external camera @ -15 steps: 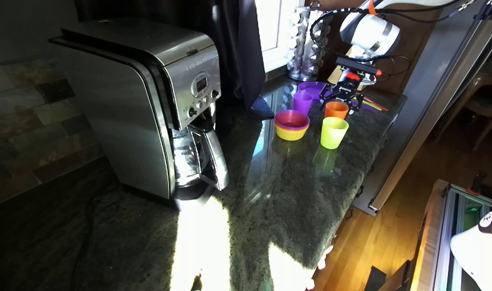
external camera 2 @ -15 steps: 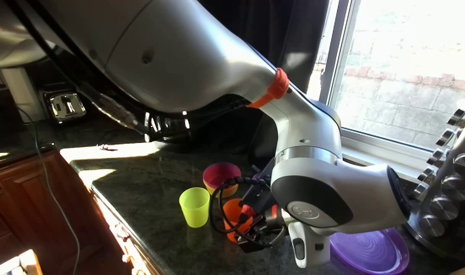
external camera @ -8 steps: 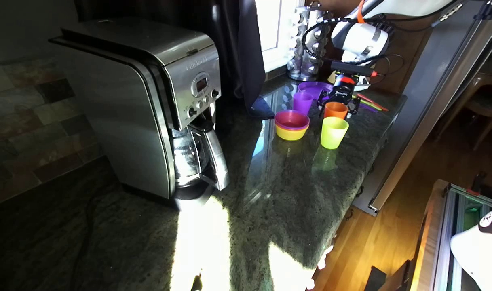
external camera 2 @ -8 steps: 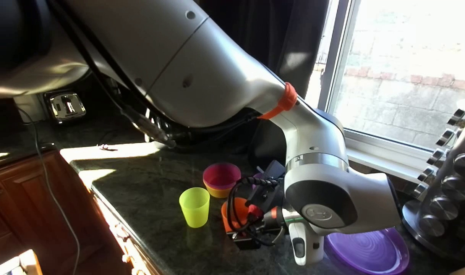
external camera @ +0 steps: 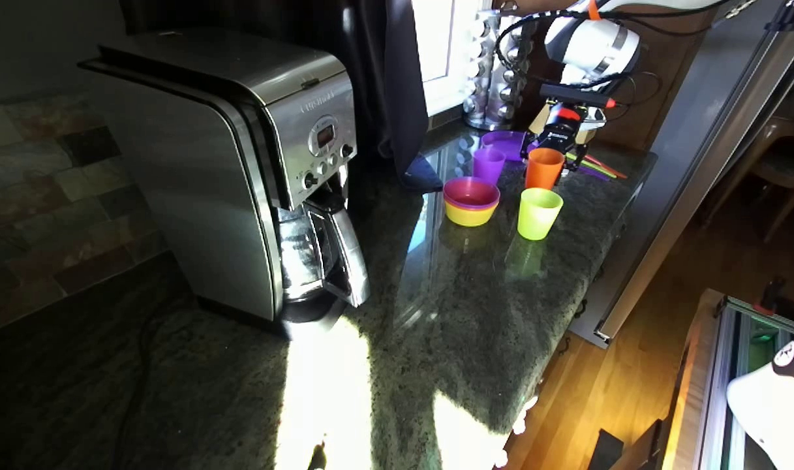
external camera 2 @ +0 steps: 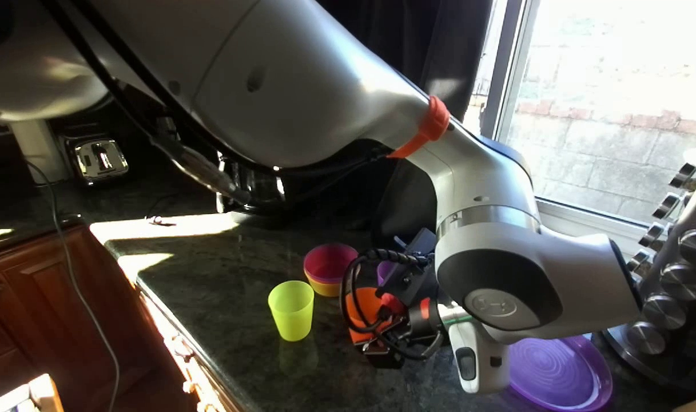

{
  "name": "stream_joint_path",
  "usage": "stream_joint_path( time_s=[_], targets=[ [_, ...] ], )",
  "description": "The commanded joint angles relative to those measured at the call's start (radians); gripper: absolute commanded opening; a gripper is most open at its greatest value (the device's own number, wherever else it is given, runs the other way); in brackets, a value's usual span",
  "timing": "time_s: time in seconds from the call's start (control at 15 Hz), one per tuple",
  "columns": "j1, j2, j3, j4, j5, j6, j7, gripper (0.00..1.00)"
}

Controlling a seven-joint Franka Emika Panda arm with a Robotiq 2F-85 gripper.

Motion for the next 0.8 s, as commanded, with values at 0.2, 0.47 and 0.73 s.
stream_joint_path(
  time_s=[0.2,0.47,0.73],
  targets=[
    [0.079,-0.197,-0.05,-0.234,-0.135,0.362,0.13,0.45],
    [0.124,-0.271,-0.054,-0.369,-0.242,0.635,0.26,0.45],
    [0.177,-0.314,-0.078,-0.475,-0.441,0.853,0.461,0.45]
  ],
)
